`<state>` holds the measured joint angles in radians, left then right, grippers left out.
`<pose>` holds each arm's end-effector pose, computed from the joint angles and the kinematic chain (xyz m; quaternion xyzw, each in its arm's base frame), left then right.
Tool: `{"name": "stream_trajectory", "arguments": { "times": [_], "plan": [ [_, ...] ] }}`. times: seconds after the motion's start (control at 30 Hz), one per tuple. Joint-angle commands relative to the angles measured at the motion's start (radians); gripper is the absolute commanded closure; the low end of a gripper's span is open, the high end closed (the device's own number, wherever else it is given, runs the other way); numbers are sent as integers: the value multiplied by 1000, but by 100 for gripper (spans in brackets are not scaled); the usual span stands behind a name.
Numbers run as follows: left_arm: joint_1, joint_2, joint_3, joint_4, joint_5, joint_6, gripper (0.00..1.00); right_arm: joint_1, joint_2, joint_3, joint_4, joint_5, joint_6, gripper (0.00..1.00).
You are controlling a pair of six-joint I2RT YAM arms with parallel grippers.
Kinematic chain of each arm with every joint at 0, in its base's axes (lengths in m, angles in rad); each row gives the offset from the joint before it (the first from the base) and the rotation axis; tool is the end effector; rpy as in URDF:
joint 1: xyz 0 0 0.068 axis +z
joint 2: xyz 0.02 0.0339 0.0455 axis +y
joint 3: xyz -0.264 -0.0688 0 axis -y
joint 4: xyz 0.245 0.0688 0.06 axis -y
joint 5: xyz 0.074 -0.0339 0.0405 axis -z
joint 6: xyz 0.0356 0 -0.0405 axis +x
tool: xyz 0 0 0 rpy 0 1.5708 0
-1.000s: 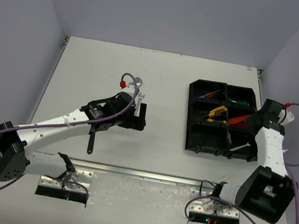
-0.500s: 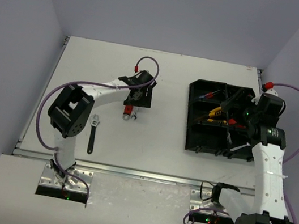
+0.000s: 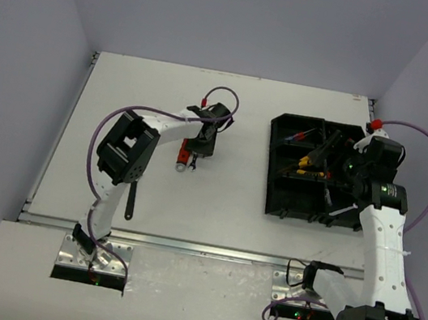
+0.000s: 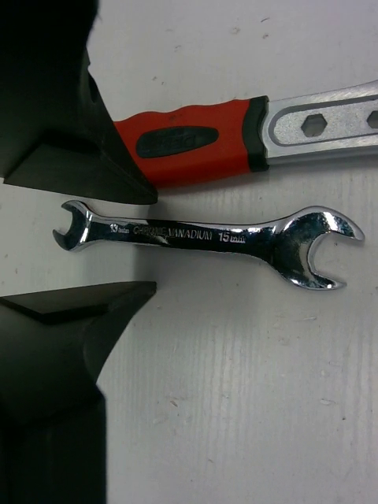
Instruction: Sort the tools into containers
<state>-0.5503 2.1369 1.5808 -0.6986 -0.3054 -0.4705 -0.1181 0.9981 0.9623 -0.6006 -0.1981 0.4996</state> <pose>0.3763 -0.2183 0.1553 0.0150 0.9762 0.0551 0.2091 0.2109 -0.0180 0.3218 0.2276 0.8600 0.1717 0.4233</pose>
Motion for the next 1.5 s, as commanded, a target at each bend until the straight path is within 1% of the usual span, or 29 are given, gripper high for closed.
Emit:
{"name": "stream_trajectory", "arguments": {
  "times": [0.0,0.1,0.2,0.3,0.4,0.47,0.5,0.6,0.7,0.77,0.8,0.87,0.9,0.97,1.03,1.1,1.13,1.27,1.37,1.47],
  "plan": [
    [0,27,39,-15,-11,24,60,1,-13,7,30,-32,-16,1],
    [3,45,44,-10,24,42,60,1,-16,9,30,-36,-16,1],
    [20,68,43,-18,92,51,62,2,-18,13,27,-48,-16,1],
    [30,73,28,-20,109,54,64,2,-23,19,25,-57,-18,1],
    [42,76,14,-17,139,61,69,1,-30,22,27,-65,-14,1],
    [49,80,-1,-16,161,62,74,3,-30,26,27,-75,-13,1],
    [50,80,-1,-16,169,64,75,3,-30,27,27,-78,-13,1],
    [55,87,-29,-4,193,76,81,1,-32,30,28,-107,-10,1],
    [57,99,-38,-6,203,76,79,1,-30,30,35,-131,-6,1],
    [61,111,-39,-7,207,73,75,2,-29,32,35,-136,-6,1],
    [62,115,-41,-4,212,73,70,3,-30,32,36,-139,-6,1],
    [64,119,-39,-1,225,75,69,3,-30,32,38,-141,-6,1],
    [67,126,-38,-1,230,76,69,2,-30,33,38,-142,-6,1],
    [71,137,-34,0,245,80,72,1,-32,32,40,-150,-6,1],
    [72,144,-32,1,258,83,80,2,-31,31,47,-162,-2,1],
    [72,152,-35,1,267,86,95,3,-27,23,61,-210,1,1],
    [72,153,-36,2,266,87,100,1,-29,13,70,-232,5,1],
    [69,116,-72,24,249,90,100,1,-21,-36,175,-467,62,1],
    [56,34,-137,76,251,76,100,6,-9,-98,303,-634,145,1],
    [29,-72,-219,128,274,58,100,37,4,-137,367,-635,183,1]
  ]
}}
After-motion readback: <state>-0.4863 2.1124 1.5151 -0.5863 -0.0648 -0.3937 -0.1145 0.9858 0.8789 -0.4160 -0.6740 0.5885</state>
